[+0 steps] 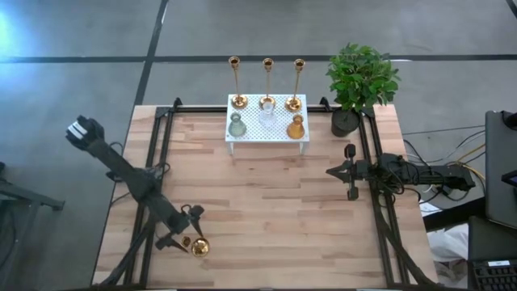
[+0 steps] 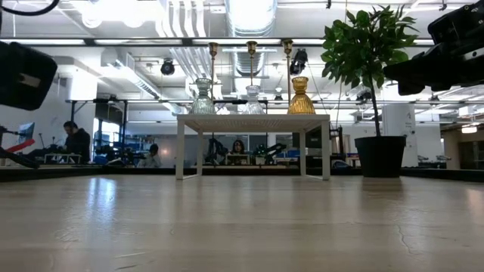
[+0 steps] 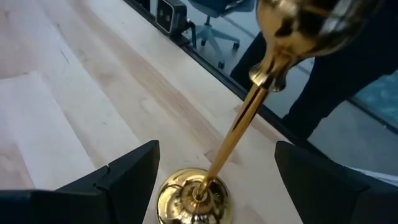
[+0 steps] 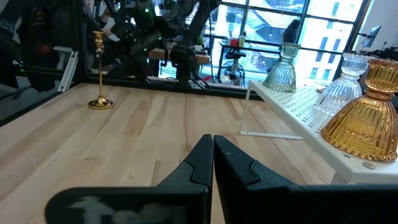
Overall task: Pick & Place candle stick holders
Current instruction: Put the gold candle holder on the shelf
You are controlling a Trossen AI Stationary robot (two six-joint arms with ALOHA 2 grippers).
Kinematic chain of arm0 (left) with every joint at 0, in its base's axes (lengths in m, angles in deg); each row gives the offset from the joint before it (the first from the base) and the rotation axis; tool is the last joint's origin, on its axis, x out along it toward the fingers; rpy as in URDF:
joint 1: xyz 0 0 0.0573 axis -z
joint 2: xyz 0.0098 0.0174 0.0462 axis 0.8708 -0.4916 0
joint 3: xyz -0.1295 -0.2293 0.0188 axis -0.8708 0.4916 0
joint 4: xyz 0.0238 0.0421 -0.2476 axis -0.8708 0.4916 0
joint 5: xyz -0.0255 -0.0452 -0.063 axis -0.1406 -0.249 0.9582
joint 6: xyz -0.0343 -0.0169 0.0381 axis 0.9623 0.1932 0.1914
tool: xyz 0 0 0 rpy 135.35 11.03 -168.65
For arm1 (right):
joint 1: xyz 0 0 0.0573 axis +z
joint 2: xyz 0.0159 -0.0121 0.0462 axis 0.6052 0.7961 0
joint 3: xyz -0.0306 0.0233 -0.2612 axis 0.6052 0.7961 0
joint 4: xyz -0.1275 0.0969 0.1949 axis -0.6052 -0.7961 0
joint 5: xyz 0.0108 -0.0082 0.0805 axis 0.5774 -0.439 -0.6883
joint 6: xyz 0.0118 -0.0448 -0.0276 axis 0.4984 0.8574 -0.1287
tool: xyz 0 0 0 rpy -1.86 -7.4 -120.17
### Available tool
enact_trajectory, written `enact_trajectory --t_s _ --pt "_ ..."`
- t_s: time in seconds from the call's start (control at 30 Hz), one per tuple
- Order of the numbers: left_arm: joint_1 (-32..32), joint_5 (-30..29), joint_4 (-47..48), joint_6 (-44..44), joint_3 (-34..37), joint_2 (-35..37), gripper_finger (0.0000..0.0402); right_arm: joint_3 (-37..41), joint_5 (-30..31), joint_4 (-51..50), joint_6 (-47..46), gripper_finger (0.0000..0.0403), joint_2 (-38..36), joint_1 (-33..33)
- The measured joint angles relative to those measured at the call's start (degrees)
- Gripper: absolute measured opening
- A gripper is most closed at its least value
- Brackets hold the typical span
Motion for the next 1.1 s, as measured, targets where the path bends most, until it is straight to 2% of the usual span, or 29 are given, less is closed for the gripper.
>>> enact_trajectory --t_s 0.13,0.3,0.73,0.9,1.1 --pt "0.0 0.1 -2.0 -2.1 -1.3 -2.7 0.0316 0.0 0.0 0.0 0.0 0.0009 0.0 0.0" --pt "0.0 0.8 -2.4 -2.5 -1.6 -4.6 0.0278 0.0 0.0 0.0 0.0 0.0009 0.0 0.0" --pt "0.0 1.6 -5.8 -4.3 -1.7 -4.5 0.0112 0.0 0.0 0.0 0.0 0.0009 0.0 0.0" --pt "0.0 1.3 -5.8 -6.8 -1.7 -4.5 0.0022 0.0 0.0 0.0 0.0 0.0009 0.0 0.0" --pt "0.0 -1.4 -5.6 -6.8 -1.7 -4.5 0.0018 0.0 0.0 0.0 0.0 0.0009 0.0 0.0"
